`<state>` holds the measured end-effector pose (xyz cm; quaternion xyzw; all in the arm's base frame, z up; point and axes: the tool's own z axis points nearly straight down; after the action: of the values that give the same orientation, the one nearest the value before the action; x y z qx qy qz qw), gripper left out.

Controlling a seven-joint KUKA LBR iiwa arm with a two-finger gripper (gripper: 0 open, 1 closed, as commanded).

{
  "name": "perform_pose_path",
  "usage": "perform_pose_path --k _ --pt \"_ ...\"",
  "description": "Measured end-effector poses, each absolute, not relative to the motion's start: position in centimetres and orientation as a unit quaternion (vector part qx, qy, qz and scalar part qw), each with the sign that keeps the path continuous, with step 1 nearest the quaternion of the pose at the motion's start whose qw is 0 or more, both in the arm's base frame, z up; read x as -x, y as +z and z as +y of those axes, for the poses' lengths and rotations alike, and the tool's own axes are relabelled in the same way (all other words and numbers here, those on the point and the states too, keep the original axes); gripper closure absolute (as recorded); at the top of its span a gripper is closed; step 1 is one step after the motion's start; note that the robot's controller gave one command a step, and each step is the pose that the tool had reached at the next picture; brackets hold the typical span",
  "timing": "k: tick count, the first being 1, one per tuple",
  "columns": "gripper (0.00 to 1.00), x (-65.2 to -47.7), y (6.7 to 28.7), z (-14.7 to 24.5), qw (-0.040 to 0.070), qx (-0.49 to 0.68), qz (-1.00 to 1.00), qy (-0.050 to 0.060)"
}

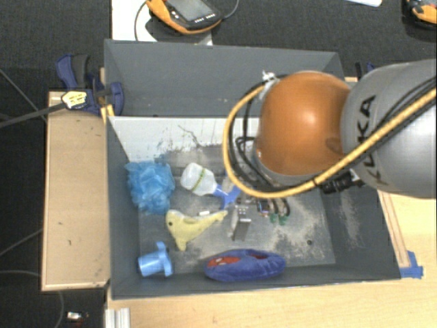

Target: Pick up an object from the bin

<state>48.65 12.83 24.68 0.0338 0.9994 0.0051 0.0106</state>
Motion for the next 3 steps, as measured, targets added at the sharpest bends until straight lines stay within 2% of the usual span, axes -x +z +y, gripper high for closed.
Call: perform_pose_path --k 1,2,3 --pt "0.0 -48.6 24.5 9.9 0.01 -0.08 0.997 0.005" --pt "0.0 -48.6 24.3 7.9 0.01 -0.071 0.997 0.005" --pt "0.0 -47.8 20.5 13.9 0.011 -0.131 0.991 0.006"
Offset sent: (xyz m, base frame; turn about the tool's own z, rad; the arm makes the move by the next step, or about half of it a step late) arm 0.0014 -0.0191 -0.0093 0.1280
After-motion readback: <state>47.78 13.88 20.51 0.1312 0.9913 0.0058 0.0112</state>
